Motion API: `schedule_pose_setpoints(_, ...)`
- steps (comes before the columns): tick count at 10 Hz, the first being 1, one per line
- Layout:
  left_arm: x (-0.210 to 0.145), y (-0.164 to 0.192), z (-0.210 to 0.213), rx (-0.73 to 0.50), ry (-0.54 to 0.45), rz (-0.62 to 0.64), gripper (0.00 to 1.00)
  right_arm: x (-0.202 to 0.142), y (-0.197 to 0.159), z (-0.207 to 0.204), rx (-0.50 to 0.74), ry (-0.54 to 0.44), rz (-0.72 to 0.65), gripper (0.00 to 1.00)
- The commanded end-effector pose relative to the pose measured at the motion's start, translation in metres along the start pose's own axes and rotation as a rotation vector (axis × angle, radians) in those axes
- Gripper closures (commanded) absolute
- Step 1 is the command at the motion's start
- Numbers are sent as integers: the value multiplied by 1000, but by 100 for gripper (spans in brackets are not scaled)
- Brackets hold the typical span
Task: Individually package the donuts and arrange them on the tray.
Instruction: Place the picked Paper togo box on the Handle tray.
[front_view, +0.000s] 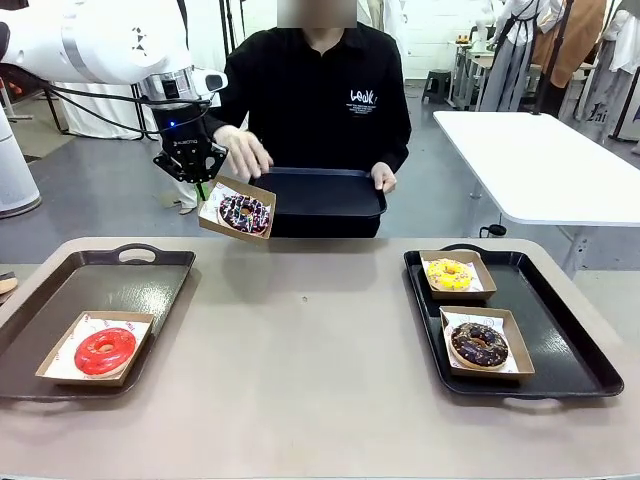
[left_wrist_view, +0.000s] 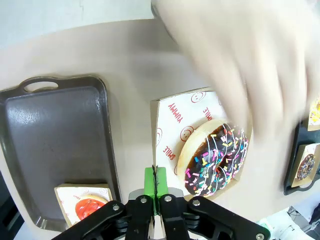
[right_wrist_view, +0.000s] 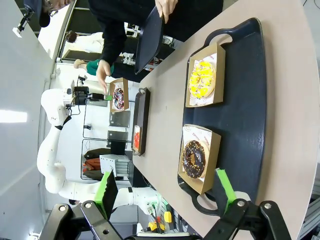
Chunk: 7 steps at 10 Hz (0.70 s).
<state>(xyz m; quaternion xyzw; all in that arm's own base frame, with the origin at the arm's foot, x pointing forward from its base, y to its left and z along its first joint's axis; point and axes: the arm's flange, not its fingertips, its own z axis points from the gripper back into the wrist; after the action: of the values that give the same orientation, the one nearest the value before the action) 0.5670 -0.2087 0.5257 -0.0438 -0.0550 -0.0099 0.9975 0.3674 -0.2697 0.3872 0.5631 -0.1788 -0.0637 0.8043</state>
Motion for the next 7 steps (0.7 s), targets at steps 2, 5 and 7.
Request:
schedule_pose_setpoints(2,0,1,4,-7,-8,-4,100,0,1,-1,-2,6,-19,0)
schedule_pose_setpoints(5,-3,24,19,-21,-5,-33,99,0,1,-1,-2,6,-19,0)
schedule_pose_setpoints(7,-34,85,43,-69,22,-51,99,0,1,-1,-2,6,-19,0)
